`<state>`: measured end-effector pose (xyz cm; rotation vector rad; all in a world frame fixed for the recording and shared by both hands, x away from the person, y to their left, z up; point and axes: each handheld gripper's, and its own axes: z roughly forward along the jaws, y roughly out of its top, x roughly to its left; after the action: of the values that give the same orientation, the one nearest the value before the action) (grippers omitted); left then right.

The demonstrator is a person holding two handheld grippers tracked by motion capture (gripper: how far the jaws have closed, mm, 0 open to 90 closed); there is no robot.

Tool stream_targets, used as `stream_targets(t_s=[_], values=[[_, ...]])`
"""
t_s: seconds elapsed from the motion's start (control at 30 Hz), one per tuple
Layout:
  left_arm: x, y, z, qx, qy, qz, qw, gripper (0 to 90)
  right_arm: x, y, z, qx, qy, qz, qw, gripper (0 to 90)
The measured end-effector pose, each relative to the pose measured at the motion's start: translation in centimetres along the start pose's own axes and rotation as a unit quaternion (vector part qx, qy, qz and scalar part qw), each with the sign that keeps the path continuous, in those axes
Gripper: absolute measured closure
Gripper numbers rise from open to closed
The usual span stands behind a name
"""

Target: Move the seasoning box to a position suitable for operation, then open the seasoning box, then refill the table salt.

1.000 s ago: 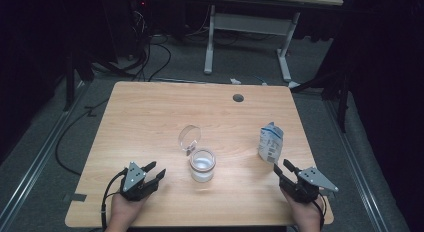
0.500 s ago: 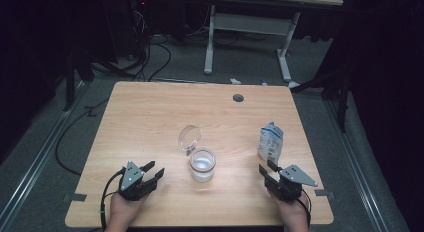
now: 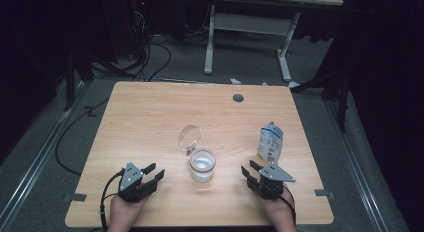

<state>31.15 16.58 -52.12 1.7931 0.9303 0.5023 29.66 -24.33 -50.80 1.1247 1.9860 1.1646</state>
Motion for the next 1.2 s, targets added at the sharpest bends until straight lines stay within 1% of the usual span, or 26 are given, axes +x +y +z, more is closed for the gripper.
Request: stream_targets(t_s=[0.03,0.07,0.1,0.13,0.17,0.27,0.3,0.4,0.43,0.47,0.5,0.63,0.67,0.7,0.73,0.77,0.8,0.87,0.9,0.93,0.97,1.0,1.07,1.17,1.2], values=[[-0.1,0.2,0.0,-0.003,-0.002,-0.003,1.0,56.9,0.5,-0.1,0.4,0.006,0.005,-0.005,1.0,61.5],[-0.1,0.2,0.0,-0.003,-0.002,-0.003,1.0,56.9,0.5,-0.1,0.4,0.006,0.005,-0.005,1.0,61.5],[-0.3,0.3,0.0,-0.002,-0.001,-0.003,1.0,56.9,0.9,-0.1,0.6,0.011,0.011,-0.008,0.9998,62.5],[-0.3,0.3,0.0,-0.002,-0.001,-0.003,1.0,56.9,0.9,-0.1,0.6,0.011,0.011,-0.008,0.9998,62.5],[-0.5,0.4,0.1,0.003,-0.003,-0.004,1.0,57.2,1.3,-0.2,0.9,0.015,0.016,-0.014,0.9997,63.1],[-0.7,0.5,0.1,0.005,-0.004,-0.004,1.0,57.4,1.6,-0.2,1.1,0.016,0.02,-0.018,0.9995,64.0],[-0.9,0.6,0.2,0.006,-0.004,-0.004,1.0,58.1,1.9,-0.2,1.2,0.017,0.021,-0.024,0.9994,64.9],[-1.0,0.7,0.3,0.009,-0.003,-0.005,0.9999,60.2,2.2,-0.3,1.3,0.017,0.023,-0.026,0.9993,65.7],[-1.0,0.8,0.4,0.011,0.0,-0.007,0.9999,60.2,2.3,-0.3,1.4,0.017,0.025,-0.028,0.9991,66.2],[-1.0,0.9,0.5,0.013,0.0,-0.008,0.9999,62.0,2.5,-0.2,1.5,0.017,0.028,-0.029,0.999,67.0],[-1.0,1.0,0.6,0.016,-0.003,-0.016,0.9997,64.6,2.7,-0.2,1.6,0.019,0.032,-0.03,0.9989,68.1],[-1.1,1.3,0.9,0.02,-0.002,-0.021,0.9996,69.1,3.0,0.1,1.9,0.015,0.036,-0.034,0.9986,70.7],[-1.1,1.3,1.0,0.022,-0.002,-0.022,0.9995,70.9,3.2,0.3,2.0,0.013,0.038,-0.035,0.9986,73.5],[-1.1,1.4,1.2,0.025,-0.002,-0.024,0.9994,75.1,3.2,0.6,2.1,0.015,0.044,-0.033,0.9984,74.8],[-1.1,1.5,1.3,0.029,-0.001,-0.025,0.9993,75.1,3.2,0.6,2.1,0.015,0.044,-0.033,0.9984,76.6],[-1.1,1.6,1.4,0.031,0.0,-0.025,0.9992,77.4,3.2,0.9,2.2,0.015,0.047,-0.032,0.9983,79.0],[-1.2,1.7,1.5,0.031,0.0,-0.028,0.9991,77.4,3.2,0.9,2.2,0.015,0.047,-0.032,0.9983,79.0],[-1.2,2.0,1.8,0.029,0.002,-0.03,0.9991,80.7,3.4,1.1,2.3,0.013,0.047,-0.039,0.998,80.5],[-1.2,2.2,2.0,0.028,0.003,-0.031,0.9991,81.6,3.4,1.3,2.3,0.015,0.043,-0.041,0.9981,81.3],[-1.2,2.4,2.3,0.027,0.002,-0.036,0.999,84.5,3.3,1.6,2.5,0.011,0.045,-0.039,0.9982,84.4],[-1.2,2.6,2.5,0.025,0.003,-0.037,0.999,85.8,3.3,1.8,2.6,0.012,0.043,-0.037,0.9983,86.7],[-1.2,2.6,2.5,0.025,0.003,-0.037,0.999,87.4,3.3,1.8,2.6,0.012,0.043,-0.037,0.9983,86.7],[-1.1,3.0,3.0,0.026,0.005,-0.037,0.9989,89.0,3.2,2.2,3.0,0.013,0.046,-0.034,0.9983,90.0],[-0.9,4.0,3.7,0.025,0.002,-0.048,0.9985,90.0,3.4,2.7,3.5,0.015,0.047,-0.037,0.9981,90.0],[-0.9,4.4,3.8,0.022,0.002,-0.048,0.9986,90.0,3.7,2.8,3.5,0.014,0.048,-0.038,0.998,90.0]])
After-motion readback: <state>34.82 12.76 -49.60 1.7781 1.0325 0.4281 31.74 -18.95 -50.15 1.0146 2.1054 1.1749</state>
